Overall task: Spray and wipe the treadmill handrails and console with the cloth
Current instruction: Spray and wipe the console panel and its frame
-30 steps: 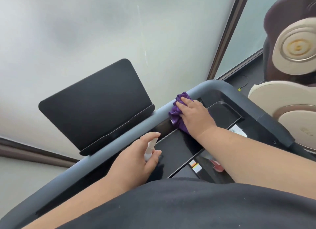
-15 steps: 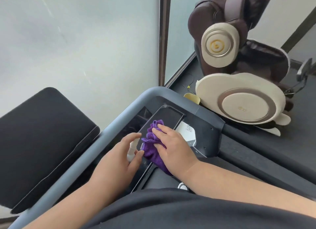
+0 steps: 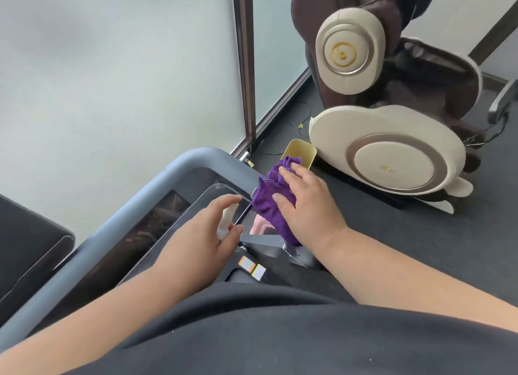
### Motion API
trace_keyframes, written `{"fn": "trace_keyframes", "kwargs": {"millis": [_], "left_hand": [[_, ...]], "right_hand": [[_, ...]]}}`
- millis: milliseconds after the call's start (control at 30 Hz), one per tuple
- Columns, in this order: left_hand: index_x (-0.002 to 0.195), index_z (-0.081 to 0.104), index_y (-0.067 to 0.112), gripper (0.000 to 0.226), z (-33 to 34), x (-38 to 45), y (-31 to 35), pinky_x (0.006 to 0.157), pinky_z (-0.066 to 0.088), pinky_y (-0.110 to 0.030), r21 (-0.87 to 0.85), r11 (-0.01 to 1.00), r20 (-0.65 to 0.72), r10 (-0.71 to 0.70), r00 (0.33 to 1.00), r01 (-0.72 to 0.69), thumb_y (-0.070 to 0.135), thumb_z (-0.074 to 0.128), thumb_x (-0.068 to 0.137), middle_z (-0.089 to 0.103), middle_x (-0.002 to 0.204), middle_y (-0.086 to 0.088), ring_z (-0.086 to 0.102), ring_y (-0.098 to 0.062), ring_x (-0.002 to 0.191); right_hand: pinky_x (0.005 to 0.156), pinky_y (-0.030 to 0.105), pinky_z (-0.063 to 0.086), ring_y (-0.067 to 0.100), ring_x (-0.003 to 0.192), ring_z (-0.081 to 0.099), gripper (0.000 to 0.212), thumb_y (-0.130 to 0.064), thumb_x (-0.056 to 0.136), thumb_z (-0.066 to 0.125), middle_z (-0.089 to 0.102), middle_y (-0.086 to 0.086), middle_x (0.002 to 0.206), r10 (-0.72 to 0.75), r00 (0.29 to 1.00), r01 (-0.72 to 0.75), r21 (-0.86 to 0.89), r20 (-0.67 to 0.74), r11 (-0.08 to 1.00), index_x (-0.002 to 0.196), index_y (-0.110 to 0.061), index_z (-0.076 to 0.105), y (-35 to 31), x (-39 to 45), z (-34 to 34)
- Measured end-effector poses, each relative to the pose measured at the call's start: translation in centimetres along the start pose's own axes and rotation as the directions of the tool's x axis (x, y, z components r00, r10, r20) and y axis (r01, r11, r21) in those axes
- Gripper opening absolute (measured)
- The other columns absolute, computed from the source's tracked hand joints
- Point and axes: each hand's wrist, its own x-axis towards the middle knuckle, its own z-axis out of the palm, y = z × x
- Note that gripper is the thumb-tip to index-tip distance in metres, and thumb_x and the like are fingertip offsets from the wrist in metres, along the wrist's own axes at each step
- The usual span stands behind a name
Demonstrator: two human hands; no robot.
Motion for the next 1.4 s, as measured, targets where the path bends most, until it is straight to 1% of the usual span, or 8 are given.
{"fn": "trace_keyframes", "kwargs": {"millis": [100, 200, 300, 500, 700, 933, 1200, 1400], "left_hand": [[0.131, 0.028, 0.060, 0.047, 0.7, 1.3, 0.4, 0.063, 0.046, -0.028, -0.010, 0.999, -0.010, -0.032, 0.999, 0.032, 0.056, 0.051, 0.090, 0.058, 0.099, 0.023, 0.058, 0.002, 0.071], [0.128, 0.028, 0.064, 0.046, 0.9, 1.7, 0.2, 0.061, 0.039, -0.013, 0.003, 0.997, -0.045, -0.078, 0.996, 0.078, 0.056, 0.052, 0.089, 0.057, 0.092, 0.032, 0.055, 0.012, 0.085], [0.128, 0.031, 0.062, 0.047, 0.6, 1.8, -0.1, 0.065, 0.035, -0.008, -0.007, 0.994, -0.061, -0.109, 0.992, 0.109, 0.051, 0.057, 0.090, 0.055, 0.099, 0.039, 0.052, 0.018, 0.089], [0.128, 0.031, 0.062, 0.046, -0.3, 0.9, -1.0, 0.069, 0.040, -0.014, -0.055, 0.985, -0.076, -0.170, 0.982, 0.166, 0.055, 0.053, 0.088, 0.055, 0.094, 0.039, 0.056, 0.011, 0.089], [0.130, 0.029, 0.062, 0.047, -1.4, 0.0, -1.7, 0.072, 0.052, -0.035, -0.087, 0.974, -0.120, -0.220, 0.968, 0.210, 0.061, 0.045, 0.085, 0.060, 0.096, 0.023, 0.061, -0.006, 0.078], [0.129, 0.029, 0.064, 0.046, -1.8, -1.8, -2.2, 0.072, 0.049, -0.030, -0.117, 0.970, -0.156, -0.228, 0.961, 0.211, 0.061, 0.045, 0.086, 0.060, 0.095, 0.023, 0.059, 0.000, 0.079], [0.127, 0.033, 0.063, 0.044, -3.3, -2.3, -3.2, 0.071, 0.049, -0.029, -0.176, 0.958, -0.203, -0.261, 0.944, 0.227, 0.056, 0.050, 0.087, 0.061, 0.095, 0.024, 0.059, 0.000, 0.078], [0.124, 0.033, 0.066, 0.043, -3.6, -4.3, -3.9, 0.076, 0.053, -0.036, -0.162, 0.957, -0.229, -0.276, 0.934, 0.243, 0.059, 0.046, 0.084, 0.061, 0.092, 0.025, 0.061, -0.005, 0.081]], "right_hand": [[0.114, 0.039, 0.032, 0.023, 0.139, 0.031, 0.079, -0.065, 0.085, 0.058, 0.029, -0.002, 0.156, 0.039, 0.973, -0.004, -0.154, 0.228, 0.988, 0.151, -0.029, 0.033, 2.3, 0.6, -0.5], [0.113, 0.041, 0.034, 0.022, 0.138, 0.029, 0.089, -0.071, 0.078, 0.060, 0.024, -0.001, 0.156, -0.020, 0.969, 0.079, -0.235, 0.245, 0.969, 0.151, -0.033, 0.024, 3.9, -1.1, -0.2], [0.114, 0.040, 0.034, 0.023, 0.139, 0.029, 0.078, -0.062, 0.087, 0.056, 0.025, 0.004, 0.155, -0.088, 0.971, 0.142, -0.238, 0.223, 0.961, 0.151, -0.029, 0.026, 4.4, -1.5, 0.6], [0.112, 0.038, 0.034, 0.027, 0.136, 0.035, 0.067, -0.053, 0.094, 0.053, 0.029, 0.009, 0.154, -0.164, 0.956, 0.236, -0.300, 0.244, 0.924, 0.151, -0.023, 0.030, 0.9, 3.0, 2.9], [0.105, 0.043, 0.039, 0.034, 0.130, 0.039, 0.066, -0.048, 0.095, 0.054, 0.028, 0.013, 0.153, -0.205, 0.950, 0.274, -0.309, 0.237, 0.911, 0.150, -0.020, 0.031, -5.6, 9.7, 6.5], [0.109, 0.045, 0.036, 0.036, 0.134, 0.035, 0.073, -0.047, 0.094, 0.056, 0.025, 0.012, 0.155, -0.218, 0.934, 0.310, -0.335, 0.284, 0.890, 0.154, -0.020, 0.023, -6.8, 10.9, 6.7], [0.105, 0.042, 0.041, 0.031, 0.129, 0.043, 0.072, -0.045, 0.089, 0.066, 0.034, 0.009, 0.149, -0.223, 0.945, 0.300, -0.363, 0.239, 0.882, 0.149, -0.020, 0.036, -1.8, 6.0, 4.5], [0.108, 0.045, 0.037, 0.037, 0.128, 0.041, 0.073, -0.048, 0.091, 0.061, 0.030, 0.013, 0.152, -0.274, 0.928, 0.356, -0.377, 0.255, 0.855, 0.150, -0.018, 0.032, -6.7, 11.0, 7.4]]}}
